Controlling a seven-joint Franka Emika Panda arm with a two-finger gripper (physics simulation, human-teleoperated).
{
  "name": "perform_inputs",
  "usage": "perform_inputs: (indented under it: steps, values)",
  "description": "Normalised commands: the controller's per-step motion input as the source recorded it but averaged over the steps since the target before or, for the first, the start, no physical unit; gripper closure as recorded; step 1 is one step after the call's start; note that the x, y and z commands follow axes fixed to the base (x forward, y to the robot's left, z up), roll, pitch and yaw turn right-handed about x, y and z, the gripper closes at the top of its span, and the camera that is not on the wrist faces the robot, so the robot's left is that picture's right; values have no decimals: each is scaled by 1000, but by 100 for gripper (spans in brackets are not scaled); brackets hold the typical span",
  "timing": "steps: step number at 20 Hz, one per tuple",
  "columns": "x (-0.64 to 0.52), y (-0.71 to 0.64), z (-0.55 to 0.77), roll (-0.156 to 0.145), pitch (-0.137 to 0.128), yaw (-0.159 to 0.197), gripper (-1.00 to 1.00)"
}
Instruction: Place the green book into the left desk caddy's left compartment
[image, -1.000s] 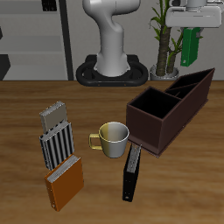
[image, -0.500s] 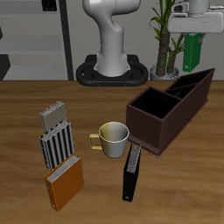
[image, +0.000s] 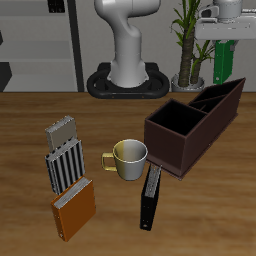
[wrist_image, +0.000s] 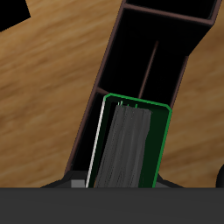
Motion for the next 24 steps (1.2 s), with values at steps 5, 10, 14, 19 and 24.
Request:
perform_inputs:
  steps: [5, 10, 14, 19, 24]
  values:
    - [85, 12, -24, 9, -4, 13, 100]
    - [101, 14, -87, 2, 20, -3, 100]
    - [18, 83, -107, 18, 5, 7, 100]
    - [41, 35, -50, 3, 10, 0, 100]
    - [6, 30, -129, 7, 24, 2, 100]
